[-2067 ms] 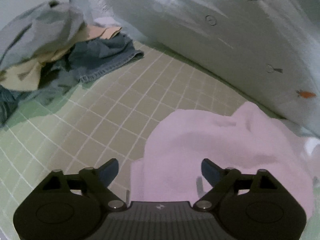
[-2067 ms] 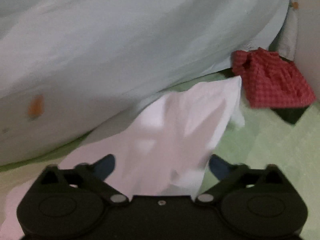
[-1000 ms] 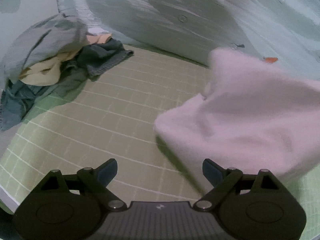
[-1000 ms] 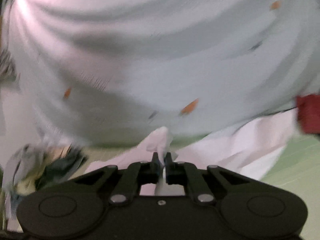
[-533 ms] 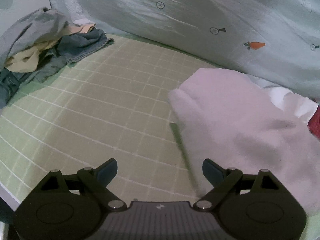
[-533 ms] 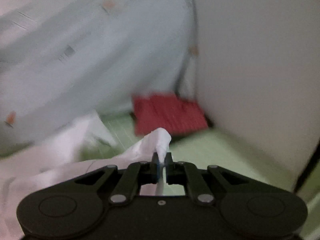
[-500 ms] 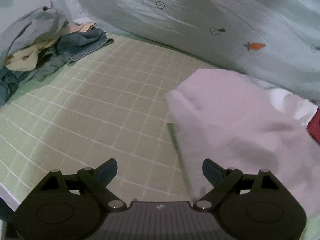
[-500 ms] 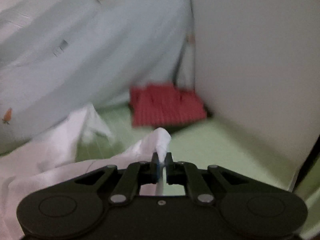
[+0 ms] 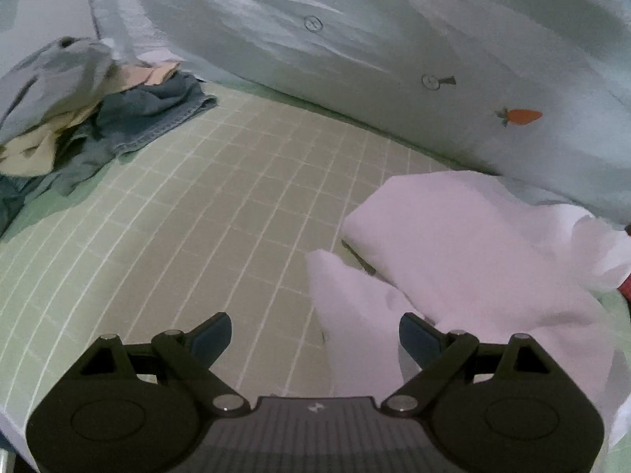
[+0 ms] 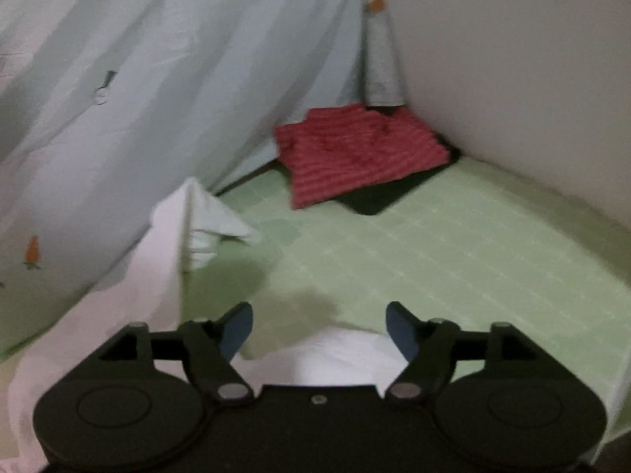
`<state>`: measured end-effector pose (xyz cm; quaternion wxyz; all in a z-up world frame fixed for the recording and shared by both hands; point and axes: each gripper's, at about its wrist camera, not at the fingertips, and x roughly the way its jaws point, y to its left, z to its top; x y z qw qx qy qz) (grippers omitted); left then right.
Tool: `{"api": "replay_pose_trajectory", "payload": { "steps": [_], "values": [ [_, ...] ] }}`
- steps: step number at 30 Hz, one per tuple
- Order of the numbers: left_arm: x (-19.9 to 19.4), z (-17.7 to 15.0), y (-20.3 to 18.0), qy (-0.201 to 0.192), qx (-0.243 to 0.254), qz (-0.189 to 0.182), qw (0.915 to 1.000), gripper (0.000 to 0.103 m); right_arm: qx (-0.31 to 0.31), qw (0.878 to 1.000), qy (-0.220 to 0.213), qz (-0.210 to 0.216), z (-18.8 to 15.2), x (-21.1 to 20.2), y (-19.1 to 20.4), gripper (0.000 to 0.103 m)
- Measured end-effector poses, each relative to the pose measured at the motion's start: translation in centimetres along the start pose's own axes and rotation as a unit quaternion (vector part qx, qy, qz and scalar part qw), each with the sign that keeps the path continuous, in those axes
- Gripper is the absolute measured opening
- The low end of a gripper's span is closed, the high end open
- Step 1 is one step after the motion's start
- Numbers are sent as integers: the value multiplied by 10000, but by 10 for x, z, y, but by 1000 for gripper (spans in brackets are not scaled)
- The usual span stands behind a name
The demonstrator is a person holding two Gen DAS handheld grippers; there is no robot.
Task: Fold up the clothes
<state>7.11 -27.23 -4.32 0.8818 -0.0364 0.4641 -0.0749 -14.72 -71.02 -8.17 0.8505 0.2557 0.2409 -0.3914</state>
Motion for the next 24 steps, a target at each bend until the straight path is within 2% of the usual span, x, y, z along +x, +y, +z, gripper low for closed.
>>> {"api": "replay_pose_trajectory", "payload": {
  "steps": [4, 8, 12, 14, 15, 16, 17, 18, 20, 21, 22, 23, 24],
  "values": [
    [28, 20, -1, 97, 29, -132, 9999, 92, -274, 9988, 285, 294, -3, 35, 33, 80],
    [62, 36, -4, 395, 87, -260, 9988, 92, -544, 9937, 768, 603, -9, 82, 62, 80],
    [88, 42, -7, 843, -78, -435, 9955, 87, -861, 9884, 1202, 351, -11, 118, 81, 80],
    [93, 39, -11, 938, -78, -586, 9938, 69, -1103, 9835, 1370, 422, -15, 121, 87, 80],
    [96, 36, -13, 969, -83, -659, 9931, 63, -1274, 9803, 1426, 487, -17, 120, 89, 80],
    [97, 35, -16, 984, -119, -641, 9930, 50, -1452, 9767, 1477, 555, -20, 119, 91, 80],
    [99, 34, -16, 1007, -197, -603, 9929, 31, -1555, 9748, 1496, 565, -23, 119, 92, 79],
    [100, 32, -17, 1030, -275, -565, 9927, 24, -1649, 9730, 1509, 566, -25, 119, 93, 78],
    [98, 33, -11, 975, -508, -678, 9916, 10, -1633, 9728, 1515, 631, -28, 119, 94, 69],
    [95, 34, -7, 884, -597, -701, 9918, 8, -1619, 9728, 1518, 665, -29, 118, 94, 58],
    [89, 37, -2, 679, -670, -589, 9937, 7, -1604, 9728, 1520, 700, -30, 118, 95, 51],
    [83, 41, 3, 472, -743, -477, 9950, 7, -1590, 9727, 1523, 734, -32, 118, 95, 41],
    [77, 44, 7, 266, -816, -365, 9956, 7, -1575, 9726, 1525, 768, -33, 118, 95, 25]
  ]
}}
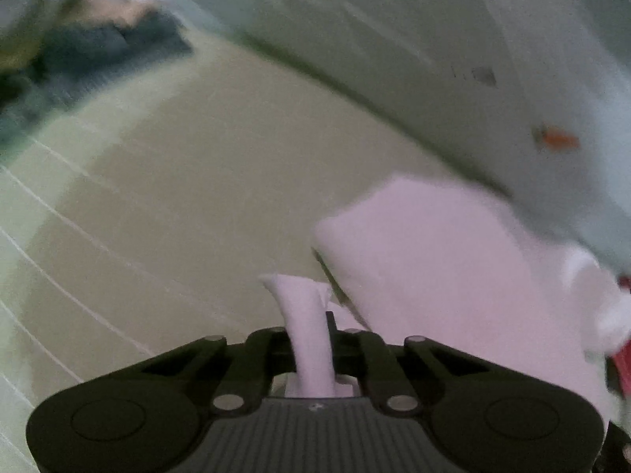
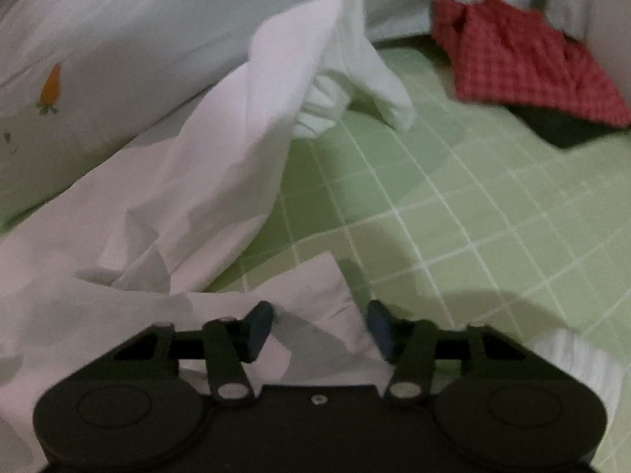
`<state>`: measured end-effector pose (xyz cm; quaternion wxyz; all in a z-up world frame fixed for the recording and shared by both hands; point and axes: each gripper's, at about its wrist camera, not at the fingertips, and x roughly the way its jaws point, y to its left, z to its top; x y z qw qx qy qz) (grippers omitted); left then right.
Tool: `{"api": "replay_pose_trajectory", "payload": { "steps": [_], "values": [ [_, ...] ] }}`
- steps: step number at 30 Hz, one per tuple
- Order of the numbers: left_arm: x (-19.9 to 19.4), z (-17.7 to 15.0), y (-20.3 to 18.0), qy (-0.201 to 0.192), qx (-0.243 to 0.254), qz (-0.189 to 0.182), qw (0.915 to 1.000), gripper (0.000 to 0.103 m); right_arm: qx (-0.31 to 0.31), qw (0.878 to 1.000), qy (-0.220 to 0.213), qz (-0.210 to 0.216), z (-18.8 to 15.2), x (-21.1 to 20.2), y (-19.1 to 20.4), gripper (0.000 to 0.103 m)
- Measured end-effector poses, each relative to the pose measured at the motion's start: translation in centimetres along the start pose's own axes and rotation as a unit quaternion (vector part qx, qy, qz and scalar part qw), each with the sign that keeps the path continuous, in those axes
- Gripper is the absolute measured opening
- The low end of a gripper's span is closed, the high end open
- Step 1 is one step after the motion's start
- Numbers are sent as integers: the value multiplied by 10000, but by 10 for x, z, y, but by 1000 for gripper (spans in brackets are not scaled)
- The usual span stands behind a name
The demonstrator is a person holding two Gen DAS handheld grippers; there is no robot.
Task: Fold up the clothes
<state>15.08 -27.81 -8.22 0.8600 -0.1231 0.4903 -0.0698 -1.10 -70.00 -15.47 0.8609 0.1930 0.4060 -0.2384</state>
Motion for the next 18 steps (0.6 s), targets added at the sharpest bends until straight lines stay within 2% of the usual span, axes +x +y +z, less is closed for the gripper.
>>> {"api": "replay_pose_trajectory", "payload": {
  "steps": [1, 4, 6, 8, 10, 12, 13, 14, 15, 18],
  "values": [
    [-8, 9, 6, -250, -41, 168, 9995, 7, 19, 9999, -138, 30, 0, -5, 3, 22],
    [-39, 44, 35, -1003, -424, 361, 9934, 7, -24, 9980, -629, 110, 4, -25, 17, 20],
    [-61, 62, 45, -1418, -563, 471, 9872, 7, -108, 9951, -902, 388, 8, -40, 31, 20],
    [-84, 65, 39, -1823, -248, 650, 9808, 6, -219, 9915, -1137, 591, 10, -56, 49, 20],
    [-98, 52, 31, -1850, -27, 617, 9808, 7, -433, 9879, -1411, 479, 11, -72, 63, 19],
    [-99, 30, 29, -1561, -36, 314, 9872, 13, -431, 9858, -1606, 237, 14, -83, 59, 19],
    [-98, 17, 29, -1372, -57, 120, 9905, 21, -291, 9858, -1651, 104, 16, -86, 50, 19],
    [-94, 7, 31, -1205, -83, -76, 9927, 36, -77, 9857, -1682, -91, 19, -86, 36, 19],
    [-91, -5, 35, -1019, -176, -227, 9944, 42, 132, 9848, -1696, -336, 20, -86, 19, 19],
    [-85, -27, 42, -678, -419, -172, 9967, 49, 394, 9774, -1605, -1315, 16, -79, -26, 19]
  ]
}}
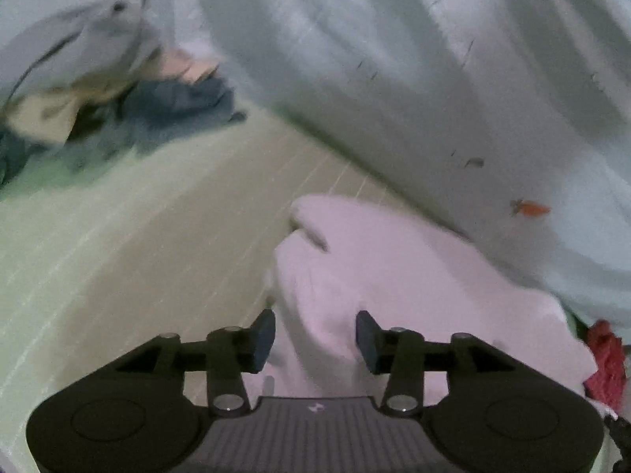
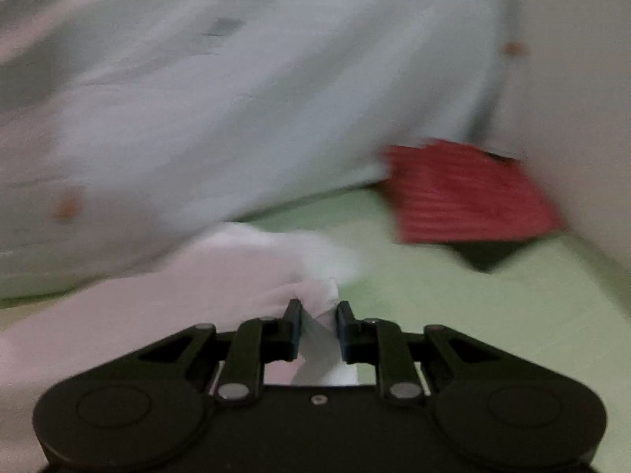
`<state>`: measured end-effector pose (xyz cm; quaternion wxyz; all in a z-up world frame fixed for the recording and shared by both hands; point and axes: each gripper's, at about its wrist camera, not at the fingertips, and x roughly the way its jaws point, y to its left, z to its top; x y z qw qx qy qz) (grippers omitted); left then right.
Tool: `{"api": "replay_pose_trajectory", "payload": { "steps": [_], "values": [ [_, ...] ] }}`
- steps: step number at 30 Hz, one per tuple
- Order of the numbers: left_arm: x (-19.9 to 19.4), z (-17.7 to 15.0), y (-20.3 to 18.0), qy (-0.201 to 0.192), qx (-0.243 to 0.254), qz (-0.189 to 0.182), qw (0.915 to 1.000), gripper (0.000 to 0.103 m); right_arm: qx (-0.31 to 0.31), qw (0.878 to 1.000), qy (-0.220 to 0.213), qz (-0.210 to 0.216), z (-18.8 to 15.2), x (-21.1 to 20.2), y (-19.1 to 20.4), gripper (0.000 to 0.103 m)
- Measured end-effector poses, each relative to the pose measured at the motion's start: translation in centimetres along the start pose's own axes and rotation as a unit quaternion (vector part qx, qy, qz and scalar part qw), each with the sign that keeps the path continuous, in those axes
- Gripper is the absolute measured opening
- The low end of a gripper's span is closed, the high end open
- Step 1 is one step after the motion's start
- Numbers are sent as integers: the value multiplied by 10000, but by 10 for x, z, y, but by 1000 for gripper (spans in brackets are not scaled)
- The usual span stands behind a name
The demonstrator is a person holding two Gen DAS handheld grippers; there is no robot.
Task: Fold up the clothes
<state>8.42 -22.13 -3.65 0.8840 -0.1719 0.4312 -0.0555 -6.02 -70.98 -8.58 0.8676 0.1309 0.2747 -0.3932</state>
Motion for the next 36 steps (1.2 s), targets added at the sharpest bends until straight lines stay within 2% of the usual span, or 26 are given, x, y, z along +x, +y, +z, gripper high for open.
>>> {"api": "replay_pose_trajectory", "payload": {
  "steps": [1, 2, 4, 7, 10, 13, 16, 20, 22, 23, 26, 27, 28, 29, 31, 34, 36],
  "values": [
    [0, -2, 3, 35, -72, 18, 10000, 51, -84, 9995, 46, -293, -4, 5, -11, 19],
    [1, 0, 8, 15, -205, 68, 9998, 59, -176, 9981, 95, -580, -8, 9, -22, 19],
    [5, 5, 13, -17, -353, 72, 9993, 67, -272, 9948, 275, -946, -18, 20, -42, 20],
    [22, 20, 16, -36, -420, 74, 9991, 69, 20, 9947, 576, -847, -30, 26, -62, 21],
    [47, 34, 9, 90, -359, 141, 9992, 70, 171, 9943, 683, -798, -35, 23, -61, 22],
    [77, 46, 3, 384, -193, 636, 9970, 69, 256, 9942, 747, -729, -33, 22, -58, 24],
    [93, 54, 2, 394, -111, 873, 9953, 68, 102, 9944, 776, -712, -31, 22, -52, 26],
    [118, 62, 7, 685, -27, 894, 9936, 58, 68, 9933, 906, -717, -31, 23, -53, 28],
    [130, 63, 10, 806, -44, 880, 9929, 57, 19, 9922, 996, -752, -33, 27, -51, 30],
    [139, 65, 13, 971, -85, 758, 9924, 57, -3, 9916, 1045, -768, -34, 28, -50, 30],
    [159, 66, 16, 1297, -113, 554, 9899, 57, -83, 9904, 1126, -793, -35, 32, -44, 38],
    [166, 66, 16, 1397, -55, 513, 9888, 57, -124, 9903, 1143, -781, -35, 33, -41, 44],
    [167, 66, 15, 1344, -19, 485, 9897, 51, -167, 9901, 1160, -768, -36, 35, -38, 49],
    [167, 67, 14, 1345, -51, 342, 9903, 10, -211, 9900, 1176, -754, -36, 36, -35, 50],
    [167, 68, 13, 1347, -116, 55, 9908, 5, -313, 9892, 1219, -756, -38, 40, -28, 51],
    [138, 78, 7, 673, -15, 411, 9969, 4, -367, 9885, 1252, -767, -40, 45, -23, 52],
    [98, 97, 15, 176, -377, 198, 9989, 5, -403, 9884, 1257, -756, -41, 47, -20, 52]
  ]
}}
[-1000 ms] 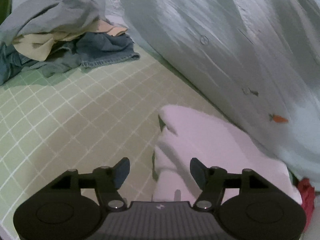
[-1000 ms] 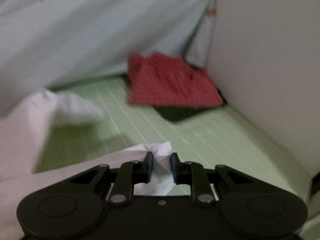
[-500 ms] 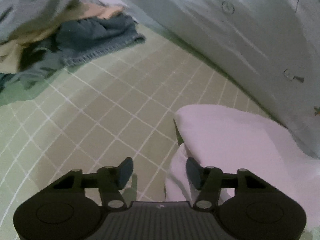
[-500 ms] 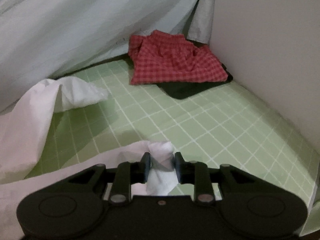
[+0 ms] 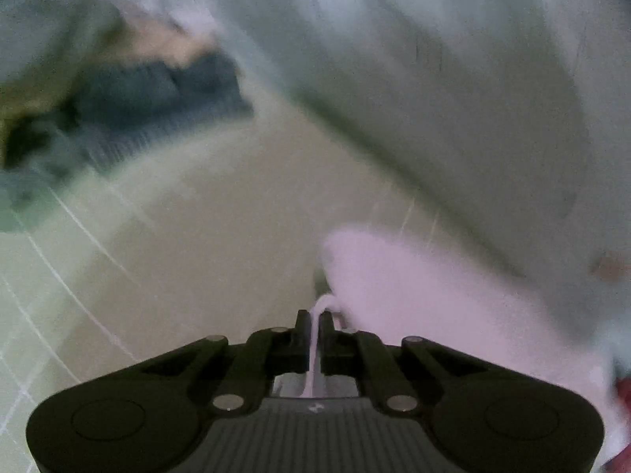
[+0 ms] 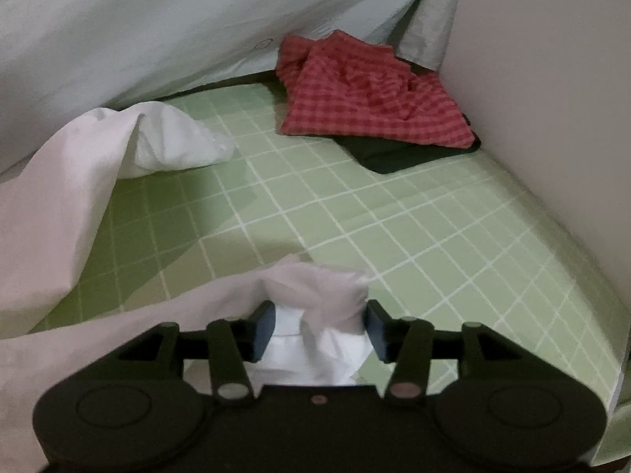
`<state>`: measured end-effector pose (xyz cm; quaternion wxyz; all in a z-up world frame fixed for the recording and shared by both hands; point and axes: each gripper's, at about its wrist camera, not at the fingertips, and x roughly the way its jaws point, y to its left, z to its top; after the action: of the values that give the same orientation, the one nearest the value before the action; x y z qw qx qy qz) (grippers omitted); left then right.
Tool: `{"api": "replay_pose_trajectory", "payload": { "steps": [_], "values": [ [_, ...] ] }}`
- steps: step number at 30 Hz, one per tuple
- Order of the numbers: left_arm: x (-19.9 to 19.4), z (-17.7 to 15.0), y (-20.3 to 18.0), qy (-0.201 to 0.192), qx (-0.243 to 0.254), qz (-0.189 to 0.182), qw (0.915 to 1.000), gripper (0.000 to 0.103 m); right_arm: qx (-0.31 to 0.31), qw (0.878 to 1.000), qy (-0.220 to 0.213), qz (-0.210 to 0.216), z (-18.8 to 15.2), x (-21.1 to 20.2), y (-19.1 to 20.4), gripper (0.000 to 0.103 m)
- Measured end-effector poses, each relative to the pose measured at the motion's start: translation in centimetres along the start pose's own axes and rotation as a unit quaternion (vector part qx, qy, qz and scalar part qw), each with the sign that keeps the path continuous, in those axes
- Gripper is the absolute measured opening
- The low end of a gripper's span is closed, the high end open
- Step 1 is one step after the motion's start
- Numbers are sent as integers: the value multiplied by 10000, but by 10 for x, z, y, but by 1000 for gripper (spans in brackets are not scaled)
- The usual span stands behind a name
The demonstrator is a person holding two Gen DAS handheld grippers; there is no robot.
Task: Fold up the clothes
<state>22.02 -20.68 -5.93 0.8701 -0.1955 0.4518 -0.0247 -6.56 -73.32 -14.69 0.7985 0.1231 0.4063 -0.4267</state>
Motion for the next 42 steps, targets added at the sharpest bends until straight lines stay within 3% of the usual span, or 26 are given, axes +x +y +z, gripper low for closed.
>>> {"api": "replay_pose_trajectory", "payload": {
  "steps": [1, 3, 4, 5, 7, 9, 11, 13, 15, 17, 18, 20, 23, 28, 34, 38, 39, 41, 42],
  "values": [
    [-20, 9, 4, -241, -184, -119, 9995, 5, -29, 10000, 7, 10, -1, 1, 1, 51],
    [-72, 14, 6, -1061, -50, 148, 9942, 5, -86, 9999, 27, 75, -4, 1, 4, 50],
    [-90, 11, 1, -1452, 217, 460, 9881, 5, -100, 9999, 32, 117, -7, 0, 7, 50],
    [-108, 1, -2, -1908, 595, 970, 9750, 5, -119, 9998, 15, 179, -9, 0, 9, 51],
    [-114, -17, 9, -2219, 710, 1663, 9582, 5, -181, 9992, -40, 346, -13, -3, 14, 57],
    [-99, -26, 40, -1591, 98, 1983, 9671, 5, -249, 9985, -32, 482, -19, -5, 22, 59],
    [-87, -38, 80, -810, -661, 1843, 9773, 5, -324, 9986, -26, 414, -24, -5, 29, 59],
    [-84, -48, 91, -537, -658, 1878, 9785, 6, -351, 9986, -31, 384, -25, -7, 32, 60],
    [-81, -58, 102, -265, -654, 1912, 9790, 14, -326, 9987, 9, 382, -24, -7, 31, 64],
    [-86, -59, 111, -297, -789, 1806, 9799, 39, -160, 9990, 44, 416, -19, -7, 28, 67],
    [-88, -57, 112, -393, -856, 1727, 9805, 43, -74, 9990, 61, 435, -17, -7, 26, 68],
    [-89, -50, 111, -573, -855, 1599, 9818, 62, 98, 9985, 27, 530, -10, -9, 24, 71],
    [-84, -31, 107, -744, -562, 1565, 9833, 75, 265, 9966, -256, 741, 4, -19, 30, 74],
    [-52, 2, 108, -533, -265, 1293, 9898, 81, 578, 9891, -583, 1223, 35, -27, 44, 89],
    [0, 21, 100, 0, 136, 1236, 9922, 83, 912, 9817, 7, 1672, 63, 28, 74, 92],
    [27, 28, 103, 242, -71, 913, 9955, 85, 1302, 9753, 485, 1716, 72, 68, 88, 91],
    [32, 30, 103, 310, -118, 886, 9955, 85, 1356, 9748, 500, 1700, 74, 72, 92, 89],
    [41, 33, 103, 399, -153, 862, 9954, 79, 1440, 9716, 555, 1792, 80, 79, 97, 73],
    [43, 33, 102, 404, -155, 802, 9958, 69, 1467, 9685, 600, 1919, 84, 83, 99, 52]
  ]
}}
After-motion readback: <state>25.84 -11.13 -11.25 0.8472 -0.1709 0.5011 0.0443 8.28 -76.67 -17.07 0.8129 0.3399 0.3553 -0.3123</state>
